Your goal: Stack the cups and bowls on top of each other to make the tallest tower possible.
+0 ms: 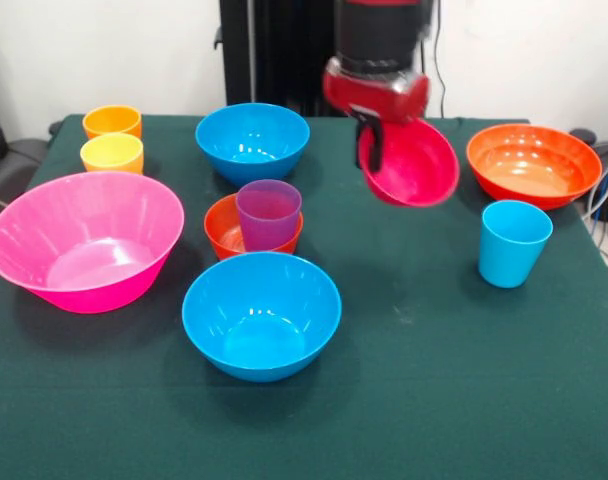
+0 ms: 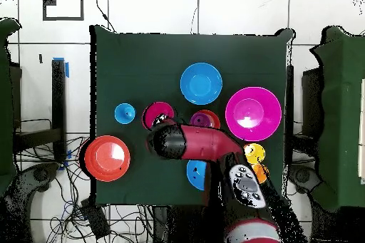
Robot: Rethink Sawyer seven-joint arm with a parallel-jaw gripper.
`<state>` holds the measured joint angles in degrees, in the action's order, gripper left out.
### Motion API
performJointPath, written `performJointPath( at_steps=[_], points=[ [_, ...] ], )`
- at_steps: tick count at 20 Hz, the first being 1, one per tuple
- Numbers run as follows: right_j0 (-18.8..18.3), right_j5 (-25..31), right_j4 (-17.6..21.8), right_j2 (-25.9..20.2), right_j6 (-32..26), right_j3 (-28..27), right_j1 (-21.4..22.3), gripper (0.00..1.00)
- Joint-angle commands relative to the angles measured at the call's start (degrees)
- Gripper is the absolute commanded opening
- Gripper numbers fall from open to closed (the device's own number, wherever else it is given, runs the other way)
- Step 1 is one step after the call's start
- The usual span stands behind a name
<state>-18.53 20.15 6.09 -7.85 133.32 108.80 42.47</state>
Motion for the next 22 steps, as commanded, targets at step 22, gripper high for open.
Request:
performJointPath(
  at_steps=[22],
  points=[
    [-26.44,10.72,9.06,-28.76,-25.7,3.83,2.14,0.0]
  ],
)
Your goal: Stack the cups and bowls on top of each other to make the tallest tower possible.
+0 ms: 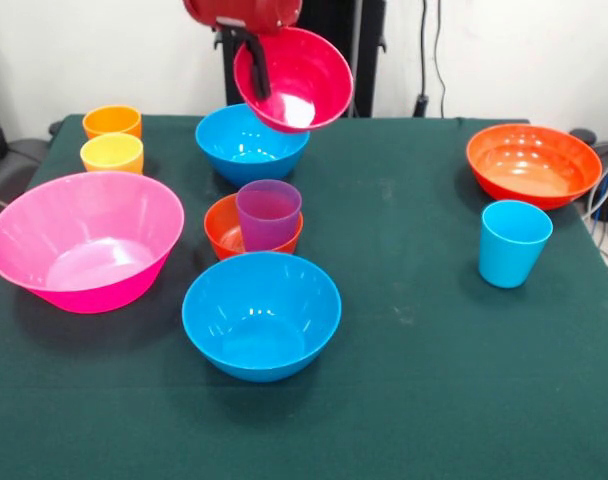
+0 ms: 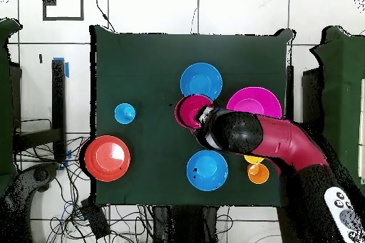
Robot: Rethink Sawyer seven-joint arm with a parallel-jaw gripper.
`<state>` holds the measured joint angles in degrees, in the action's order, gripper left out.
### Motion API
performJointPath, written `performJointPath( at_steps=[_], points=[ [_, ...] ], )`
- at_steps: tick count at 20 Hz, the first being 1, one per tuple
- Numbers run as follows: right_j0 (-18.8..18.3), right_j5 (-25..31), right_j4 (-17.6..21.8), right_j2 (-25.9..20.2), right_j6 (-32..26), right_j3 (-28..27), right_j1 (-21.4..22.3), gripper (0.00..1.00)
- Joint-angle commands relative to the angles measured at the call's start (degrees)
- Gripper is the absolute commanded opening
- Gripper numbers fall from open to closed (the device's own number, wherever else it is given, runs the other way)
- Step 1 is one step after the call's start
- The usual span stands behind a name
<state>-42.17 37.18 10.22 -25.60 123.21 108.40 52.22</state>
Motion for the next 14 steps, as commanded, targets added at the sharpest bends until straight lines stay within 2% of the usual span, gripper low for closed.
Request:
performJointPath(
  at_steps=[1,4,9,14],
  points=[
    [-3.51,-6.34,5.27,-11.88,-15.7,4.37,-8.12,0.0],
    [-5.89,-8.29,6.94,-15.19,-16.12,5.09,-9.88,0.0],
    [-8.62,-9.74,10.34,-18.12,-14.87,5.95,-12.68,0.0],
    [-11.31,-7.13,12.39,-20.97,-15.2,5.14,-14.27,0.0]
  ],
)
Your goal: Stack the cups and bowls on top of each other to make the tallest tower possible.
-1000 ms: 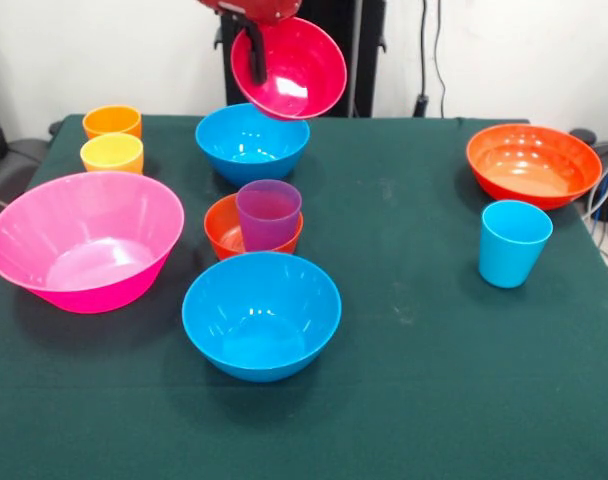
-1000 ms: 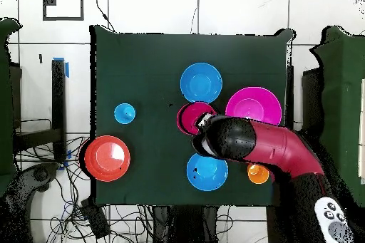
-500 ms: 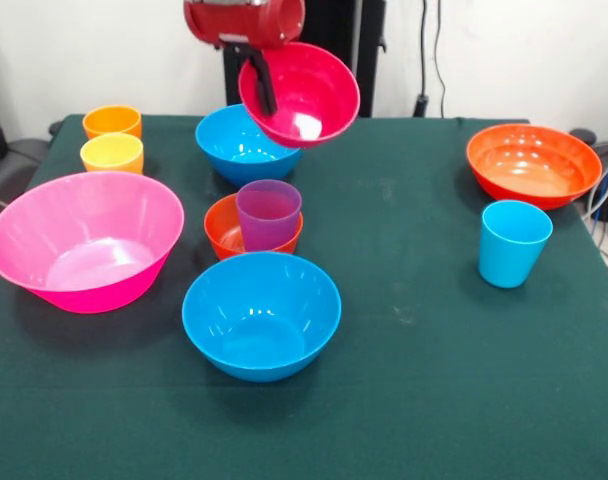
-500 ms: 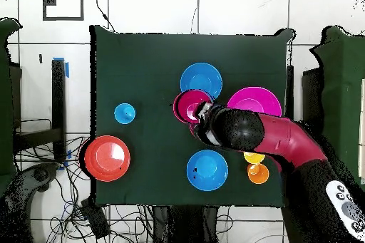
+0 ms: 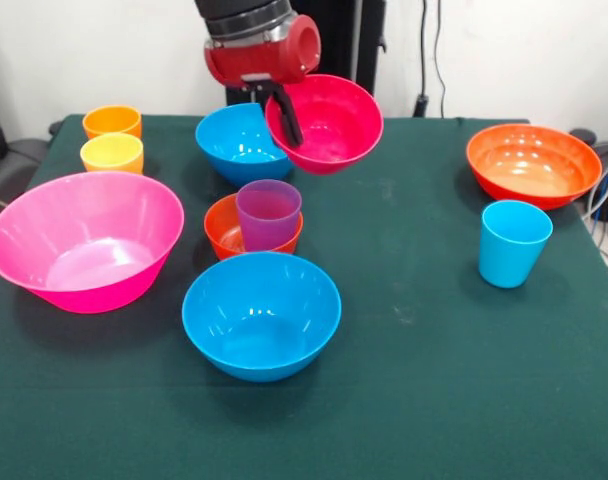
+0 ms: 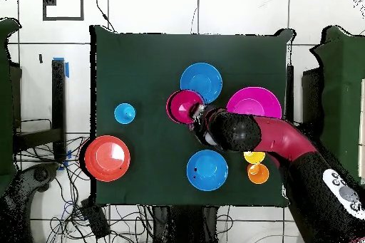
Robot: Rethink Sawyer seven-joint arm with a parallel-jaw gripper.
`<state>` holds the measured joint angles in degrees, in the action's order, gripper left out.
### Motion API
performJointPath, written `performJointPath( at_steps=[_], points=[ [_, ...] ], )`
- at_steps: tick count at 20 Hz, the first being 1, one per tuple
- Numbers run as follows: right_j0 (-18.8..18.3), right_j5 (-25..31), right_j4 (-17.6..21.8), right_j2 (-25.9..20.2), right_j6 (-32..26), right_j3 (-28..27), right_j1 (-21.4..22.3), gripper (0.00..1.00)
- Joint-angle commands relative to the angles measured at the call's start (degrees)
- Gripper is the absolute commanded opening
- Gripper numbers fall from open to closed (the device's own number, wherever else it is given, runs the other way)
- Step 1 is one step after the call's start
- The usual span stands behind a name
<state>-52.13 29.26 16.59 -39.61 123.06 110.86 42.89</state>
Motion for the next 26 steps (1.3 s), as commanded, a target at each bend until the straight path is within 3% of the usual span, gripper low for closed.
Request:
performJointPath(
  at_steps=[1,26],
  points=[
    [-1.85,1.56,6.35,-7.42,-15.1,2.48,-5.09,0.0],
    [-6.17,9.11,12.19,-12.25,-17.22,-4.92,-12.09,0.0]
  ],
)
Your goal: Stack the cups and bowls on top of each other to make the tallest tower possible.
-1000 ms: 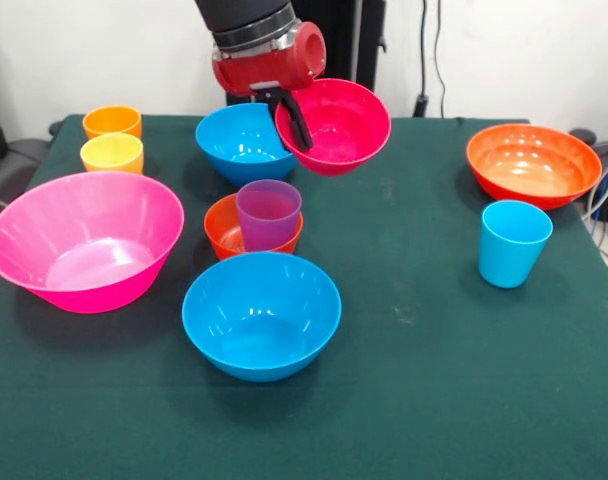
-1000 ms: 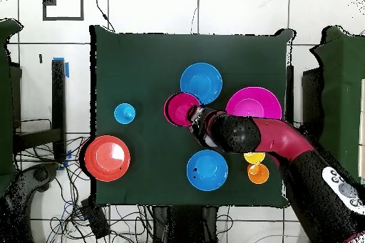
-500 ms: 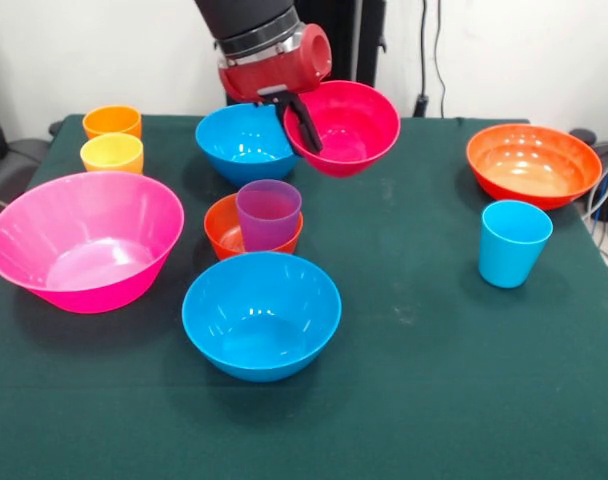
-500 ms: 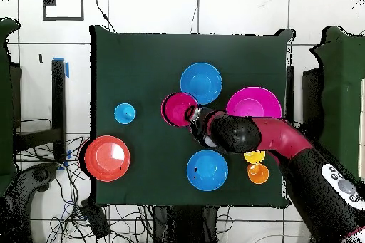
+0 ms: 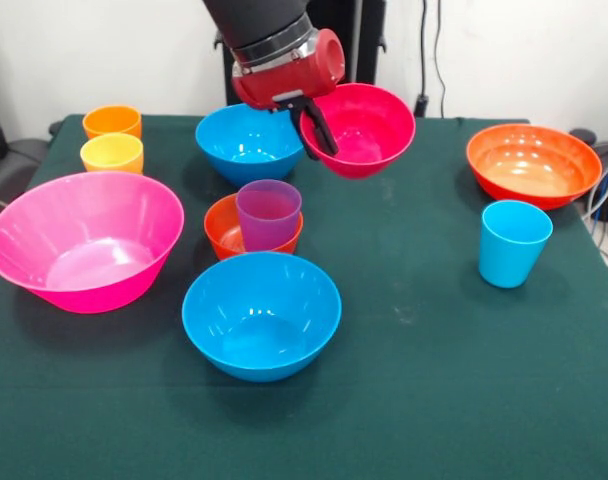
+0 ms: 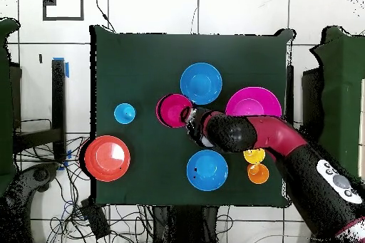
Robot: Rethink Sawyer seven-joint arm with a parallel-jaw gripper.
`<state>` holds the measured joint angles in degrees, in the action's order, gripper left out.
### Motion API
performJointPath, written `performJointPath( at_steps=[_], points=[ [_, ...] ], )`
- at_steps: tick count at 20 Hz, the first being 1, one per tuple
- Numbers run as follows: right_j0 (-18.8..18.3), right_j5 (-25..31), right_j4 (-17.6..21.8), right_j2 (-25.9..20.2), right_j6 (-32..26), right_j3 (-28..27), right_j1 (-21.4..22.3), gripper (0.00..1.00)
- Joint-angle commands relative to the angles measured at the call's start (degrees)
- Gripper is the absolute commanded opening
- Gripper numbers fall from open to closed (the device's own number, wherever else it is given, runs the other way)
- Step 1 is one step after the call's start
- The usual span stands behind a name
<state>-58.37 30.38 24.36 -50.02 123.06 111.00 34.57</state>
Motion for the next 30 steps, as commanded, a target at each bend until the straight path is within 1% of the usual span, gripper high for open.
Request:
performJointPath(
  at_steps=[1,5,7,10,13,19,22,25,30],
  points=[
    [-0.15,8.3,4.65,-1.87,-17.31,-5.36,-4.03,0.0],
    [-1.32,8.93,5.82,-2.07,-17.32,-5.92,-3.56,0.0],
    [-1.1,9.75,6.17,-1.84,-16.8,-6.53,-2.88,0.0],
    [-2.33,10.86,6.51,-2.36,-18.02,-7.33,-3.15,0.0],
    [-1.89,11.46,6.85,-2.43,-18.37,-8.89,-4.04,0.0],
    [-2.47,12.92,6.85,-2.83,-19.15,-9.77,-4.03,0.0],
    [-2.4,12.25,7.43,-2.49,-18.19,-9.41,-4.88,0.0],
    [-2.24,10.11,8.53,-2.03,-16.94,-8.83,-6.51,0.0],
    [-2.5,9.31,9.34,-2.04,-16.15,-8.17,-7.13,0.0]
  ],
)
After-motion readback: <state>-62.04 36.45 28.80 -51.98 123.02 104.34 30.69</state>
